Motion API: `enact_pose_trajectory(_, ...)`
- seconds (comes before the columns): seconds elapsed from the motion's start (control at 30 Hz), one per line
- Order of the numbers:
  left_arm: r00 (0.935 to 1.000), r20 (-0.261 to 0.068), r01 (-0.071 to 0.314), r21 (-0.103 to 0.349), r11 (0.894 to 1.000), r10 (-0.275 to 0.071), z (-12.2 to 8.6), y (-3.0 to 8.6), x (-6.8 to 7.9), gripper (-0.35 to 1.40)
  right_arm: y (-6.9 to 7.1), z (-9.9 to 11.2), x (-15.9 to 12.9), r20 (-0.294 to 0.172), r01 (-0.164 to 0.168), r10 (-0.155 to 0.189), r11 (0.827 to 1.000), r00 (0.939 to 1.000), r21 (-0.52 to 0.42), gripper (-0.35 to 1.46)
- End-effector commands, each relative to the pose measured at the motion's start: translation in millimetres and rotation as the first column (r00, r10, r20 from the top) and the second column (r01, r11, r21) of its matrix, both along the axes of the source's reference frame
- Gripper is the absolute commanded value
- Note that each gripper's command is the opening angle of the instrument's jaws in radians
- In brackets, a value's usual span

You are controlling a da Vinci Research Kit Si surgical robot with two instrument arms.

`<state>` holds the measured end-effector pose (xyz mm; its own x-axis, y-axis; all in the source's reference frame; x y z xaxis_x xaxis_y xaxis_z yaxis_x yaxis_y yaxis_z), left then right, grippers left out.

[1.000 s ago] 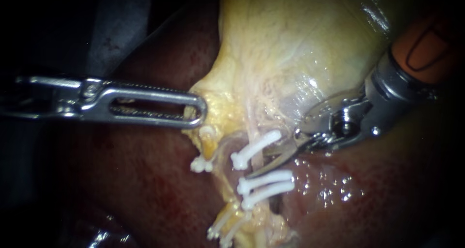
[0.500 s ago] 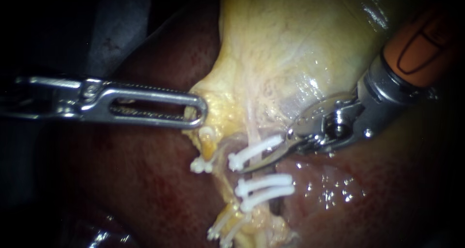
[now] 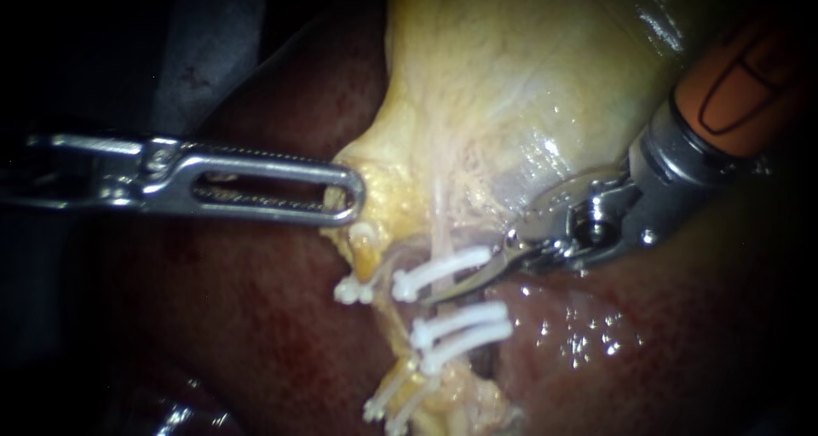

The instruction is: Go to the cutting position right tube

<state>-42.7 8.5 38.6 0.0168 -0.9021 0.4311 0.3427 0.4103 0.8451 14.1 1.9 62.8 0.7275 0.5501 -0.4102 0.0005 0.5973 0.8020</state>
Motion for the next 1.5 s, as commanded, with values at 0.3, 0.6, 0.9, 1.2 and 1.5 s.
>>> enact_pose_trajectory(0.3,1.0000,0.000,0.001,0.000,1.000,-0.001,0.0,0.0,0.0,-0.35,-0.1,0.0,-0.2,-0.002,0.003,-0.003,1.000,1.0000,-0.001,-0.35)
enact_pose_trajectory(0.6,1.0000,0.000,0.001,0.000,1.000,-0.001,0.0,0.0,0.0,-0.35,-0.2,0.1,-0.2,-0.003,0.005,-0.005,1.000,1.0000,-0.002,-0.35)
enact_pose_trajectory(0.9,1.0000,-0.001,0.001,0.000,1.000,-0.001,0.0,0.0,0.0,-0.35,-0.3,0.2,-0.2,-0.005,0.007,-0.007,1.000,1.0000,-0.002,-0.35)
enact_pose_trajectory(1.2,1.0000,-0.001,0.001,0.000,1.000,-0.001,-0.1,0.0,0.0,-0.35,-0.3,0.2,-0.2,-0.006,0.009,-0.009,1.000,0.9999,-0.003,-0.35)
enact_pose_trajectory(1.5,1.0000,-0.001,0.002,0.000,1.000,-0.002,-0.1,0.0,-0.1,-0.35,-0.4,0.2,-0.2,-0.007,0.011,-0.011,1.000,0.9999,-0.003,-0.35)
